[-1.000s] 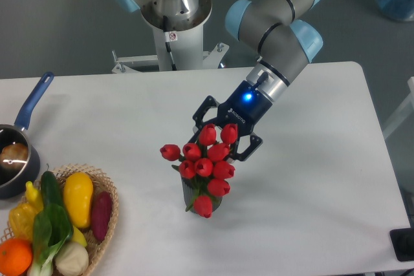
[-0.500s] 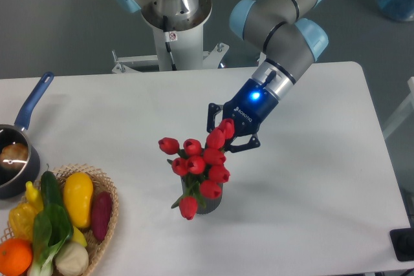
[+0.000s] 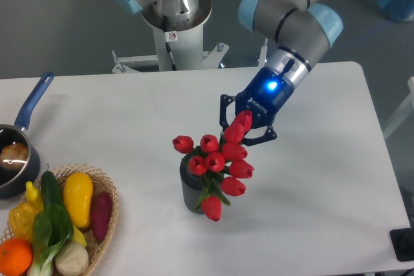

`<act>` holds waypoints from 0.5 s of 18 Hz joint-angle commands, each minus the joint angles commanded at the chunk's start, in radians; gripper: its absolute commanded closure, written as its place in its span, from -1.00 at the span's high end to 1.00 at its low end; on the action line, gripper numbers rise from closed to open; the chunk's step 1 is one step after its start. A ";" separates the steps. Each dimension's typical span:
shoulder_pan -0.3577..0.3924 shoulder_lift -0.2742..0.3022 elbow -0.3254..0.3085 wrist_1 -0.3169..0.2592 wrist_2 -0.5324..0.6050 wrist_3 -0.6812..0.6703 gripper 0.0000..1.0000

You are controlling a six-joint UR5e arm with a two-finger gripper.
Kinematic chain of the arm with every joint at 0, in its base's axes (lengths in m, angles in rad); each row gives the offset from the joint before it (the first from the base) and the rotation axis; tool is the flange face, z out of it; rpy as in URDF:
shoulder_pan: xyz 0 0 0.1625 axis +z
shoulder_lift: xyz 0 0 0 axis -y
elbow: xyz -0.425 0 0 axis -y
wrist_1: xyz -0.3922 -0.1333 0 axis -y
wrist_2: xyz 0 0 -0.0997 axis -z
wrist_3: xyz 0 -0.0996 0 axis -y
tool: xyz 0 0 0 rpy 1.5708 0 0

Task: Pick up the flowers from the vase
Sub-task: 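Lift the tulip bouquet up out of the grey vase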

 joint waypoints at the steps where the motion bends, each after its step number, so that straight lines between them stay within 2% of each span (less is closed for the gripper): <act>1: 0.002 0.005 0.014 -0.002 0.000 -0.029 -0.88; 6: 0.031 0.051 0.043 -0.002 -0.012 -0.109 -0.88; 9: 0.043 0.061 0.064 0.000 -0.073 -0.124 -0.88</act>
